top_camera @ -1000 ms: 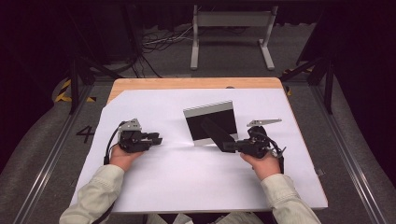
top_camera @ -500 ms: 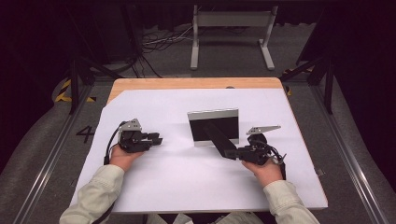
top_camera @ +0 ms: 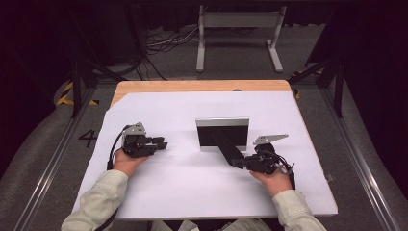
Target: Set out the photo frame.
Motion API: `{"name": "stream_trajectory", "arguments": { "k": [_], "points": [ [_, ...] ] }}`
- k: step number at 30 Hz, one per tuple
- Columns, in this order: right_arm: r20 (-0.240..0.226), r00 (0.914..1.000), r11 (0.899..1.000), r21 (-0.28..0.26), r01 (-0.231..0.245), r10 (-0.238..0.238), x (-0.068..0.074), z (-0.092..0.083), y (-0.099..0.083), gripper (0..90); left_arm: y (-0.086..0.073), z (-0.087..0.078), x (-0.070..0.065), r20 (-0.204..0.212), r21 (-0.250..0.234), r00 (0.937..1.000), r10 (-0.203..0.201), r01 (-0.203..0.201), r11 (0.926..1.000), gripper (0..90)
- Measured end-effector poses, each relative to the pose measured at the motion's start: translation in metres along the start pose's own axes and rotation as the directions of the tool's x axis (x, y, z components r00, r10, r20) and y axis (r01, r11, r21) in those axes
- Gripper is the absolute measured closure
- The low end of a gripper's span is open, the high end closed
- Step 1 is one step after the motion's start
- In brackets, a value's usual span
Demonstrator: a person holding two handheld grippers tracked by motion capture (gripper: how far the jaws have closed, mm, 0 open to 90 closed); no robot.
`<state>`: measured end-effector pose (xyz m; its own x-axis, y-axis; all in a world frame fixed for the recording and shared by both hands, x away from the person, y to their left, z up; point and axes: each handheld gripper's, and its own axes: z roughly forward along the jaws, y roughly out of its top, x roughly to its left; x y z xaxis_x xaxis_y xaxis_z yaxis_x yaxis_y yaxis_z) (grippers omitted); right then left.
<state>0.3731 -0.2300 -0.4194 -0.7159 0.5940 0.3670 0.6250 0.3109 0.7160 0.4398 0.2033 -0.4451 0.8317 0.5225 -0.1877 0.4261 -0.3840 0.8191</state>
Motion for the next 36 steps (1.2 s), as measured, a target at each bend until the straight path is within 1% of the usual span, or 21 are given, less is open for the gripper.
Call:
{"name": "stream_trajectory", "arguments": {
  "k": [4,7,10,16,18,20,25,30,36],
  "points": [
    [0.003,0.9998,1.0,0.005,0.02,-0.02,-0.001,0.001,-0.004,85.1,0.0,0.0,0.0,0.0,-0.001,1.0,0.0,0.0,1.0,65.9],
    [0.011,0.9995,0.999,0.014,0.028,-0.028,-0.002,0.002,-0.007,84.6,0.0,0.0,0.0,-0.002,-0.002,1.0,0.005,-0.005,1.0,65.8],
    [0.024,0.9988,0.999,0.023,0.043,-0.043,-0.002,0.003,-0.01,84.0,0.0,0.0,0.0,0.001,0.001,1.0,0.002,-0.002,1.0,65.8],
    [0.035,0.9984,0.999,0.026,0.044,-0.045,-0.002,0.004,-0.014,83.0,0.0,0.001,0.0,0.004,0.002,1.0,-0.001,0.001,1.0,65.7],
    [0.045,0.9977,0.998,0.031,0.05,-0.052,-0.001,0.005,-0.015,82.6,0.0,0.001,0.0,0.005,0.003,1.0,-0.001,0.001,1.0,65.6],
    [0.072,0.9942,0.996,0.05,0.076,-0.079,0.002,0.006,-0.016,81.8,0.0,0.001,0.0,0.005,0.003,1.0,0.0,0.0,1.0,65.6],
    [0.114,0.985,0.989,0.085,0.12,-0.129,0.006,0.009,-0.018,80.5,0.0,0.001,0.0,0.004,0.002,1.0,0.001,-0.001,1.0,65.6],
    [0.135,0.9782,0.984,0.106,0.144,-0.158,0.009,0.01,-0.02,79.4,0.0,0.001,0.0,0.004,0.001,1.0,0.002,-0.002,1.0,65.5],
    [0.158,0.9656,0.973,0.141,0.185,-0.206,0.014,0.012,-0.021,78.2,0.0,0.0,0.0,0.004,0.0,1.0,0.002,-0.002,1.0,65.5]
  ]
}}
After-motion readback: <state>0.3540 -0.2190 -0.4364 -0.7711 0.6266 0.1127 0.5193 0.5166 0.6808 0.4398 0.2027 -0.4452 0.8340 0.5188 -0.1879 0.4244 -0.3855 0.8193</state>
